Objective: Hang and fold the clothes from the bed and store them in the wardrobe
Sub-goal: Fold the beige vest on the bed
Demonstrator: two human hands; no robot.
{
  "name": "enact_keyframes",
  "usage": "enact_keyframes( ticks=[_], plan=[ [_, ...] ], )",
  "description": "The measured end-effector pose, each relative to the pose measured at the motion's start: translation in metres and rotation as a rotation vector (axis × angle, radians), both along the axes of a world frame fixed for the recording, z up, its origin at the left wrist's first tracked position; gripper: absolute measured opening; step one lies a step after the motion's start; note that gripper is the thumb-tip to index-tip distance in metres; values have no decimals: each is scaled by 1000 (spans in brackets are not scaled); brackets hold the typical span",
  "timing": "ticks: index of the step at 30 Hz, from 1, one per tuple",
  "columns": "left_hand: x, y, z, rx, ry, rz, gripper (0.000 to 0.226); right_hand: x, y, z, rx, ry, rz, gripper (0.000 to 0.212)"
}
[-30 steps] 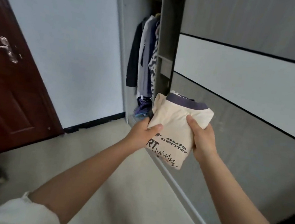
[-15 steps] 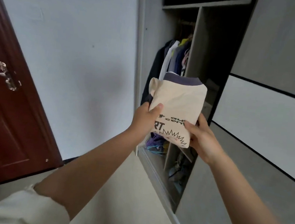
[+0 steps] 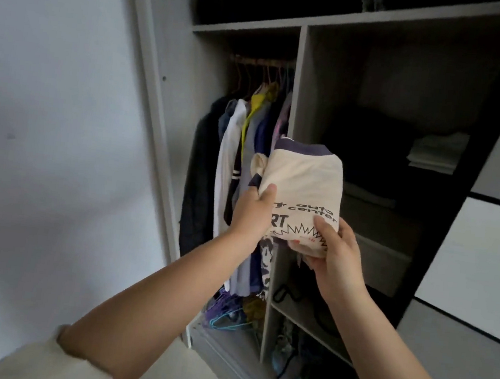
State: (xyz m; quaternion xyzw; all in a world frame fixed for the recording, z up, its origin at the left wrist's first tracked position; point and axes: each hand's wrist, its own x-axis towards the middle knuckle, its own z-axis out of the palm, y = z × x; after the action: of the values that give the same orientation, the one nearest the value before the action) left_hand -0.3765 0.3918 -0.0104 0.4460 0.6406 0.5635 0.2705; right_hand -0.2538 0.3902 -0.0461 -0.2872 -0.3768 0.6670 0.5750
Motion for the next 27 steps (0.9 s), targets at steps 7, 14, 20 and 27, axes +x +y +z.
enact_keyframes(
  ticks=[7, 14, 20, 27],
  plan=[
    [15, 129, -1, 2, -44, -262, 27, -15, 88, 1, -93, 164, -475, 42],
    [54, 254, 0, -28, -196, -529, 41, 11, 196, 15, -145, 236, -733, 50],
    [114, 354, 35, -25, -274, -749, 39, 61, 292, 53, -3, 219, -962, 44],
    [205, 439, 83, 60, -151, -920, 46, 152, 386, 91, 90, -41, -1288, 42]
  ],
)
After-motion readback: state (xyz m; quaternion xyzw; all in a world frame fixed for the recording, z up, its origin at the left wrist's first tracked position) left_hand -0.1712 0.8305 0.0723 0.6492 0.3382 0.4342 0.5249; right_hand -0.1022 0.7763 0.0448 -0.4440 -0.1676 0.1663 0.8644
